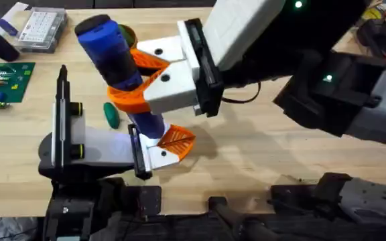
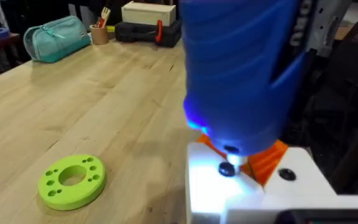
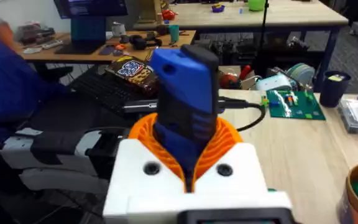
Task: Pick up the gripper from the table and insert it into the empty holder that is missing its gripper. Then pick up a screw, insert it into the mounting hole, and use the screwdriver to tighten it. Finally, clean up the table by picking up the vegetable and placing it into the bucket.
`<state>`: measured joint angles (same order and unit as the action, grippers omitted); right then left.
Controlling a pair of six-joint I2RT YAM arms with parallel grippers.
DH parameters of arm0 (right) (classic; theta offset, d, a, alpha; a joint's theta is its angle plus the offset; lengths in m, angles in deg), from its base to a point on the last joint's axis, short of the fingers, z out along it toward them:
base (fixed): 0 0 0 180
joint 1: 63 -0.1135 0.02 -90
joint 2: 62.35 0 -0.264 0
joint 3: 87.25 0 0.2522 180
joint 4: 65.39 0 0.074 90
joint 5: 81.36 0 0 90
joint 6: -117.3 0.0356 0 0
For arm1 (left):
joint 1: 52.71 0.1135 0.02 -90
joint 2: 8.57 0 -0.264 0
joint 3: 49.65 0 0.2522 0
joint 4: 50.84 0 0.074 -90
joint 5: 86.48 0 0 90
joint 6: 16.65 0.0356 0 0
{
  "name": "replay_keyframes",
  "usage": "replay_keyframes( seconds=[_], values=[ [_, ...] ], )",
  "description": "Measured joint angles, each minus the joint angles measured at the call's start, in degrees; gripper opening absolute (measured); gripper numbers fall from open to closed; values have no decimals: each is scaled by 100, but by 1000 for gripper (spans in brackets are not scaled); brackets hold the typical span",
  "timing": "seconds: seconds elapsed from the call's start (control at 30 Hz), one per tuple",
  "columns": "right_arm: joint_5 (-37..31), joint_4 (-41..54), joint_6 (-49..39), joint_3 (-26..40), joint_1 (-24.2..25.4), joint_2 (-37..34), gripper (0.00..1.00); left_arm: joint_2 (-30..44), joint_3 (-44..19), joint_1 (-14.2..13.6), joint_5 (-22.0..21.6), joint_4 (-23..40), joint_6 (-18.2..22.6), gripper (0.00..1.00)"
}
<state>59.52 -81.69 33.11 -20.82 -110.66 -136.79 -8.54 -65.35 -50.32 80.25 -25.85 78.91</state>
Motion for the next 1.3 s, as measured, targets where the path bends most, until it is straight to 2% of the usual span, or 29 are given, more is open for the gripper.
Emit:
replay_keyframes(
  seconds=[1.3],
  values=[
    [2,-131,46,-2,144,0,25,0,0,0,0,0,0,14]
  ],
)
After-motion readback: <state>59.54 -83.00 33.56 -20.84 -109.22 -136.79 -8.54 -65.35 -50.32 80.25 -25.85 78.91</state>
